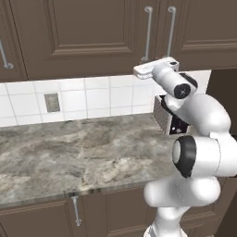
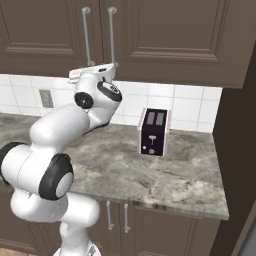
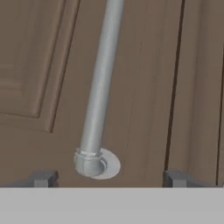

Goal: Open the cabinet. Pick the bowls from the counter and place them in the cabinet. Then close the cabinet.

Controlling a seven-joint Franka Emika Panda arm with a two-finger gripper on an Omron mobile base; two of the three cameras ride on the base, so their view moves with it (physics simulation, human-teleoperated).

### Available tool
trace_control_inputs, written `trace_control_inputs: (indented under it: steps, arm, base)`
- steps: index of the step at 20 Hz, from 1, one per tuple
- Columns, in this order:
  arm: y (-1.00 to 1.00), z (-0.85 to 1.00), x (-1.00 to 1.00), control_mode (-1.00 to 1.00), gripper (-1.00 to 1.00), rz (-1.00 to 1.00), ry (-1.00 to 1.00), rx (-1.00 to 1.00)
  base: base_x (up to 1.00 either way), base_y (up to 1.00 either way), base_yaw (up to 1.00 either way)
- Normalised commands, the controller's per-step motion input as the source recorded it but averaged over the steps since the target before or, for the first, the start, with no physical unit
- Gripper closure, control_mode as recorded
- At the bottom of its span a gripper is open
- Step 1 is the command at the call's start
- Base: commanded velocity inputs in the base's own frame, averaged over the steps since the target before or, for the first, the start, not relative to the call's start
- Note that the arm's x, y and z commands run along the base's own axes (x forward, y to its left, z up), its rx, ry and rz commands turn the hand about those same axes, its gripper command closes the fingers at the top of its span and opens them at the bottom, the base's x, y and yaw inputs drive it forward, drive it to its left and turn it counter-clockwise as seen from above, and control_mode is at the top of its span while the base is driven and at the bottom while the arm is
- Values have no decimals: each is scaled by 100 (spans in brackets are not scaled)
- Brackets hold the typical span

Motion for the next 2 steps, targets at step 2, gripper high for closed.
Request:
trace_control_inputs:
  steps: [2]
  arm:
    - [100, -42, 100, -100, -100, -48, -21, 0]
  base:
    - [0, 0, 0]
